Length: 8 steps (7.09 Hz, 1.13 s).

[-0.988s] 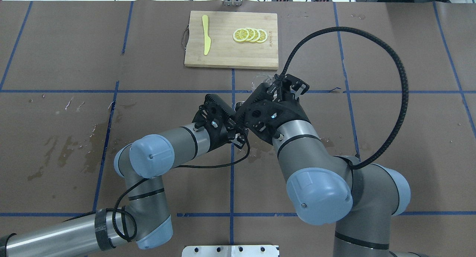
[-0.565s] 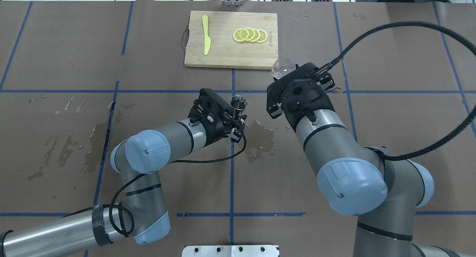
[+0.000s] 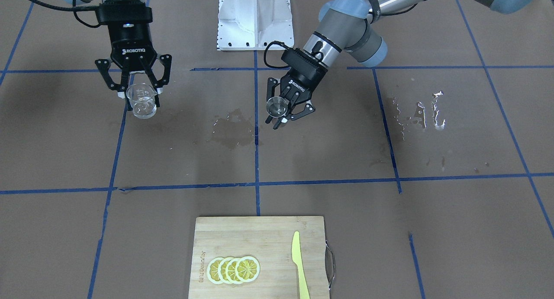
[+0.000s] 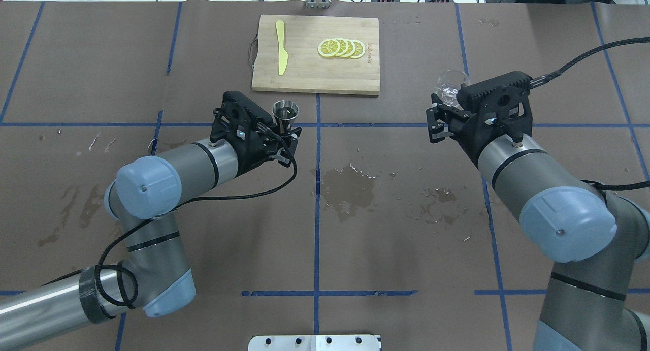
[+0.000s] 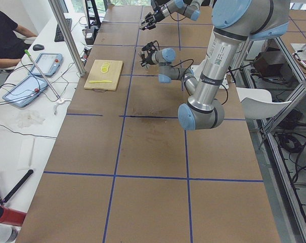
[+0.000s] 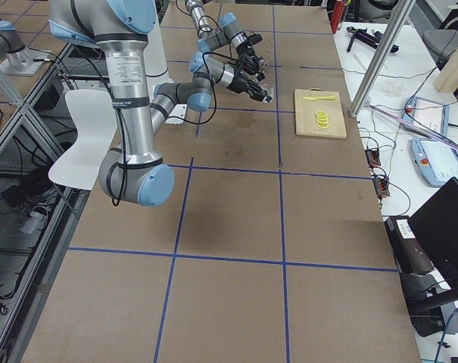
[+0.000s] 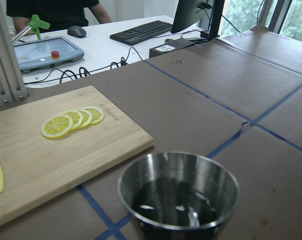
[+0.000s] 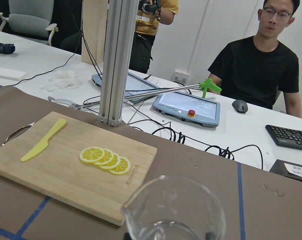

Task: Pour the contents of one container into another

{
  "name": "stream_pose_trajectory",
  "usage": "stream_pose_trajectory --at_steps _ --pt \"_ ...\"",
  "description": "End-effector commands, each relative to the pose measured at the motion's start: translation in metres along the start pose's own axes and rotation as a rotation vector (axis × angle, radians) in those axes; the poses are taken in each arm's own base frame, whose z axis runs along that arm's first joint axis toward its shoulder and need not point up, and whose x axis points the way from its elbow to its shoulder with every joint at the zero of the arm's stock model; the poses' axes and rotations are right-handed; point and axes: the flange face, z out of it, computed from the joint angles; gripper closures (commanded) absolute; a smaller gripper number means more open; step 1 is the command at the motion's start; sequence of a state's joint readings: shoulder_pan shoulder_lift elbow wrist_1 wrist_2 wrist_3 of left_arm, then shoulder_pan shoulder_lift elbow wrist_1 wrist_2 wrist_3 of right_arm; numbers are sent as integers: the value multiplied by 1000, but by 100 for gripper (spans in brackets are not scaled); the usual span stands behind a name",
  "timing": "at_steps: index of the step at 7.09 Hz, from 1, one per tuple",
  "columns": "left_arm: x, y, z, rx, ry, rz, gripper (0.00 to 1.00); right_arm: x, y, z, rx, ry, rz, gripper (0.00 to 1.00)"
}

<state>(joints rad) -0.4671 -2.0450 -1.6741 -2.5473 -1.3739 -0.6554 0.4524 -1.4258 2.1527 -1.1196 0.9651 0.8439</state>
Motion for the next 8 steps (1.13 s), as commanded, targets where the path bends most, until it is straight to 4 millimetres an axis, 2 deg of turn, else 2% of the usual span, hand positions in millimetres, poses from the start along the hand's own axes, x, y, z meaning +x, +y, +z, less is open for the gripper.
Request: stream_pose_trajectory --at_steps 1,2,3,4,5,6,7,8 --pt "-44 18 -38 36 -112 -85 100 30 22 2 -68 26 173 100" --pt "-66 31 -58 53 -172 -157 100 38 36 4 -131 30 321 100" --pt "-89 48 -76 51 -223 -202 100 57 54 4 -160 78 458 100" --pt "-112 66 -93 51 -283 -228 100 75 69 4 -169 117 464 100" --pt "-129 83 -102 38 -321 -273 100 87 72 8 -166 146 458 100" --pt "-150 99 -114 54 -390 -308 100 89 74 9 -168 153 454 100" --pt "-170 104 -123 149 -490 -346 100 92 80 14 -166 170 444 100" --pt "-184 112 -133 192 -549 -355 100 99 95 27 -168 204 415 100"
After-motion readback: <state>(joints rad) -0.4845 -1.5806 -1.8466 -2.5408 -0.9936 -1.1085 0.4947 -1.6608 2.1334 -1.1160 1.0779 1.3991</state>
